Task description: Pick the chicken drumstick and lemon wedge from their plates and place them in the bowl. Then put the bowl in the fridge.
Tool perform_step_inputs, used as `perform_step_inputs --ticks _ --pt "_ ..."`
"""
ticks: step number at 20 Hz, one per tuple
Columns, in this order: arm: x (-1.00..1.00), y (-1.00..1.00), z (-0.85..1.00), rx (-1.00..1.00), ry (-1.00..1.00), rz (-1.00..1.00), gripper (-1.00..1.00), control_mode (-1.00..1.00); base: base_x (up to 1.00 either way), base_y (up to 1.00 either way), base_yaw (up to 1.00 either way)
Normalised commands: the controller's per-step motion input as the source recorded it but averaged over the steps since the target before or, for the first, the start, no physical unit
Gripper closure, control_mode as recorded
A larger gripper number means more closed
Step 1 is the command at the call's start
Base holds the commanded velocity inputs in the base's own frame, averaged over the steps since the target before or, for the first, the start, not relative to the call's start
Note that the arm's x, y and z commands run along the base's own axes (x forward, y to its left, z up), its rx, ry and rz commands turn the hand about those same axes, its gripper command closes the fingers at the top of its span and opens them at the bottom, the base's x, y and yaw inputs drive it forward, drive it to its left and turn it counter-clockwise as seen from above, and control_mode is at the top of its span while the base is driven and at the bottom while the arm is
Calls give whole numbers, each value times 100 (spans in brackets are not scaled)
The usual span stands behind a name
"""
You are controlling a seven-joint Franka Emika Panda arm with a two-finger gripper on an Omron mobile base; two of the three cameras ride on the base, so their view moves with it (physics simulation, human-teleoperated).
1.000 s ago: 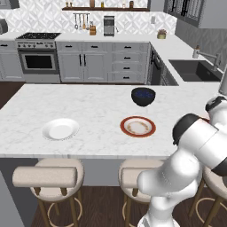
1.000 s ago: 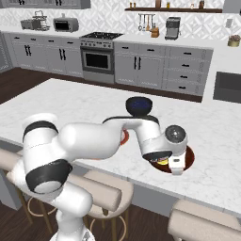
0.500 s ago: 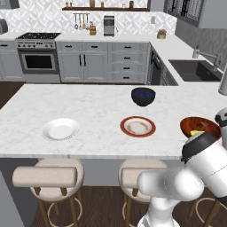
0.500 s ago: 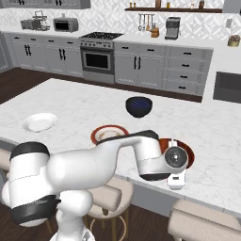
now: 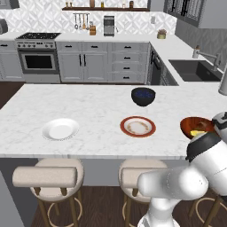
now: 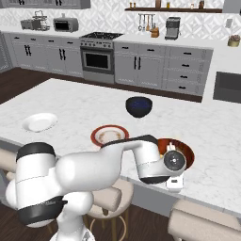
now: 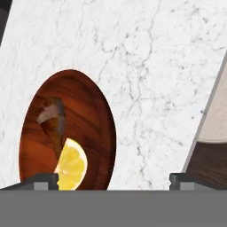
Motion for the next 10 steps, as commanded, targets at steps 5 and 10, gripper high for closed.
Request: perform_step_inputs --ticks 5,10 --pt "27 0 -27 0 5 4 -100 -100 0 0 0" --pt "22 0 -22 0 2 7 -100 -100 0 0 0"
